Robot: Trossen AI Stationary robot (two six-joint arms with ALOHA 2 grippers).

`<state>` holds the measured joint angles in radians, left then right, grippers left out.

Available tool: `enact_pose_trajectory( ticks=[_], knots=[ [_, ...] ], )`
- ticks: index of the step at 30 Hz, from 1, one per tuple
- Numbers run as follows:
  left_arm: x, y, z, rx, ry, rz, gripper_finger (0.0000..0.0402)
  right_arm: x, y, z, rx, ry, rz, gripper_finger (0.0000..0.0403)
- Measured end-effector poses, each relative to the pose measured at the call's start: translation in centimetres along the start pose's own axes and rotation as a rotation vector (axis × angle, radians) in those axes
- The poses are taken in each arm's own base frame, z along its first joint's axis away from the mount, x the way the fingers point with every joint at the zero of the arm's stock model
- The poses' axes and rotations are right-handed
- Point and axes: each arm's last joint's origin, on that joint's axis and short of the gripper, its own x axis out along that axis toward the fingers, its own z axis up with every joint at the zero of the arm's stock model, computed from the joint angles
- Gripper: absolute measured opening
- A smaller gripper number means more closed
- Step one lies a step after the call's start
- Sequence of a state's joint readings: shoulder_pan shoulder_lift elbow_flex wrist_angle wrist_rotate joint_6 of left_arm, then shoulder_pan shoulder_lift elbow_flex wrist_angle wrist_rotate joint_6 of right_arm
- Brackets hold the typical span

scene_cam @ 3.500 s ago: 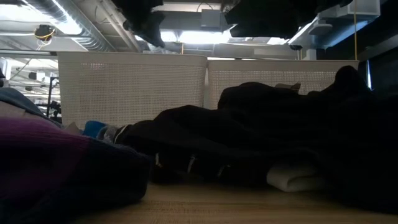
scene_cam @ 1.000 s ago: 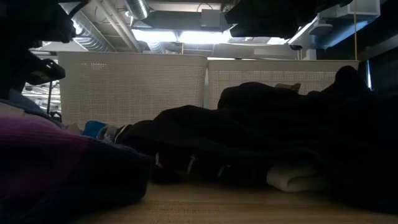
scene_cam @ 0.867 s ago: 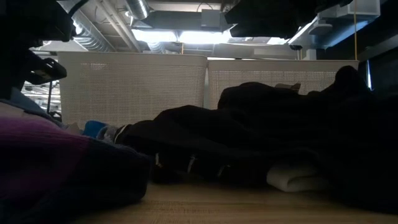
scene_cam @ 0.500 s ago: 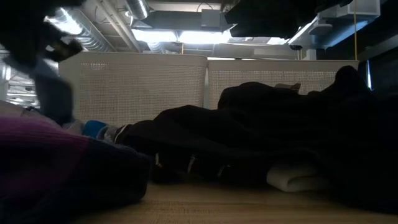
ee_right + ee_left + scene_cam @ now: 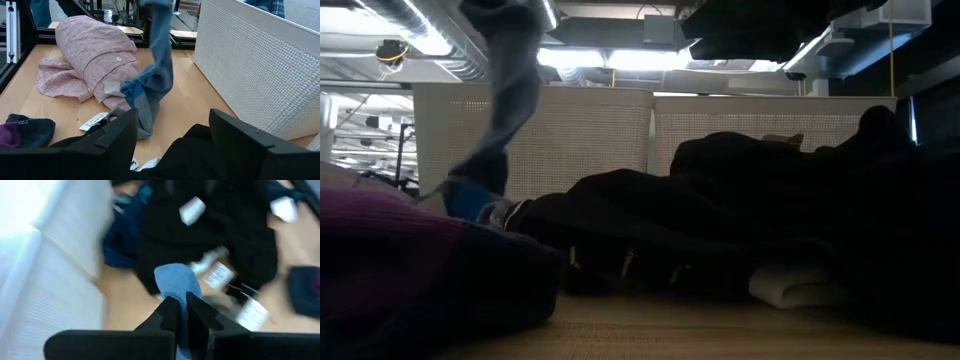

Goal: Sort clothes
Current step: Put the blue sock into the left white bin

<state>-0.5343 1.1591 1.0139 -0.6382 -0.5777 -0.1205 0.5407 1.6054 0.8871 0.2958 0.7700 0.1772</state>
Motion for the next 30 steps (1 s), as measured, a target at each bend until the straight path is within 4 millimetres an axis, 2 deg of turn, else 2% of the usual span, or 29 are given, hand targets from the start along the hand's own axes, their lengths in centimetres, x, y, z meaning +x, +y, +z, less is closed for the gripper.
enact_pose_trajectory(
  ticks=[9, 22, 30],
  knots=[
    [-1.1, 2.5, 2.5, 0.080, -0.109, 0.346, 0.0015, 0.0, 0.0, 0.0, -0.001, 0.001, 0.000, 0.0245],
    [-2.3, 9.3, 5.3, -0.001, -0.298, 0.629, 0.0015, 0.0, 0.0, -0.1, -0.007, 0.007, -0.001, 0.0245],
    [-3.7, 12.7, 6.8, -0.037, -0.428, 0.829, 0.0015, 0.0, 0.0, -0.2, -0.012, 0.012, -0.002, 0.0245]
  ],
)
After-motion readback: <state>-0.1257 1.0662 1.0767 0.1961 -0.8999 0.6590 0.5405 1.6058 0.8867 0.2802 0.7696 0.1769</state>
